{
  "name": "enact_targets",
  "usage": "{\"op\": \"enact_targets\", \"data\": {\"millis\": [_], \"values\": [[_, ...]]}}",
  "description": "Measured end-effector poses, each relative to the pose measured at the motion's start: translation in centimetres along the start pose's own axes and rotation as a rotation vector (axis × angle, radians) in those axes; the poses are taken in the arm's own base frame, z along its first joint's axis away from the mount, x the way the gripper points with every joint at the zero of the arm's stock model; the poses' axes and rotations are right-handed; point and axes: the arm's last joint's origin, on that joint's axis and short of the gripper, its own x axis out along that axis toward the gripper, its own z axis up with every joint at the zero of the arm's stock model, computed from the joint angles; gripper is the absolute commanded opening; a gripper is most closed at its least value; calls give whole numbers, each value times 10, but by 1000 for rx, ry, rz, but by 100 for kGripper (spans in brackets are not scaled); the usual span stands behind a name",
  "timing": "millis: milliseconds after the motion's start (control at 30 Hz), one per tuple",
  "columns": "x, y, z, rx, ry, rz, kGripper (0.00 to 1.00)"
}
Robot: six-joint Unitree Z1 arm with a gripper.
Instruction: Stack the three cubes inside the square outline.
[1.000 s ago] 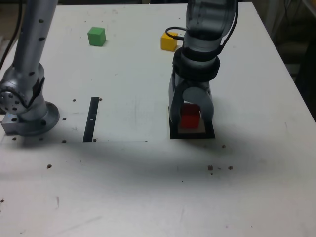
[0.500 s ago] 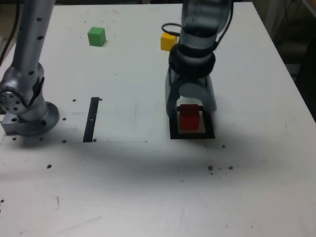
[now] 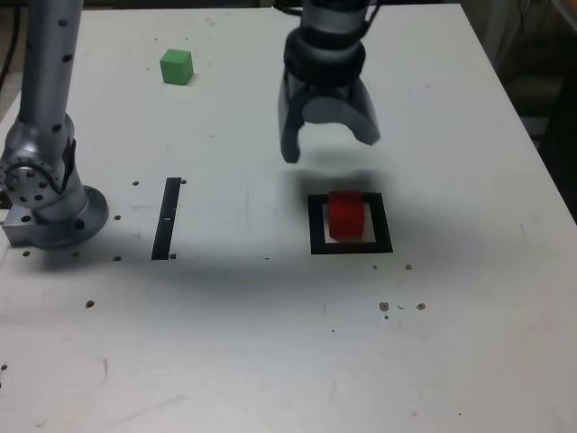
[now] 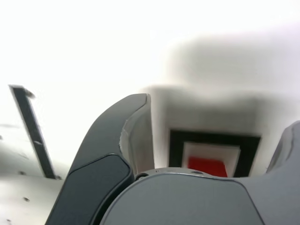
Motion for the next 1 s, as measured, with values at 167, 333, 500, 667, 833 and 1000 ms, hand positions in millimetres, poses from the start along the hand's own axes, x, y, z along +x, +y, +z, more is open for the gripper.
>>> {"op": "enact_targets", "data": {"millis": [167,333,500,667,833,1000], "values": [[-3,16,-3,-4,-8,20,99],[-6,34,-3,1,-21,30,99],[-16,50,-1,16,-41,48,99],[-22,71,6,31,-26,58,99],[-26,91,15,45,-14,57,99],[-27,108,17,57,-12,54,99]]}}
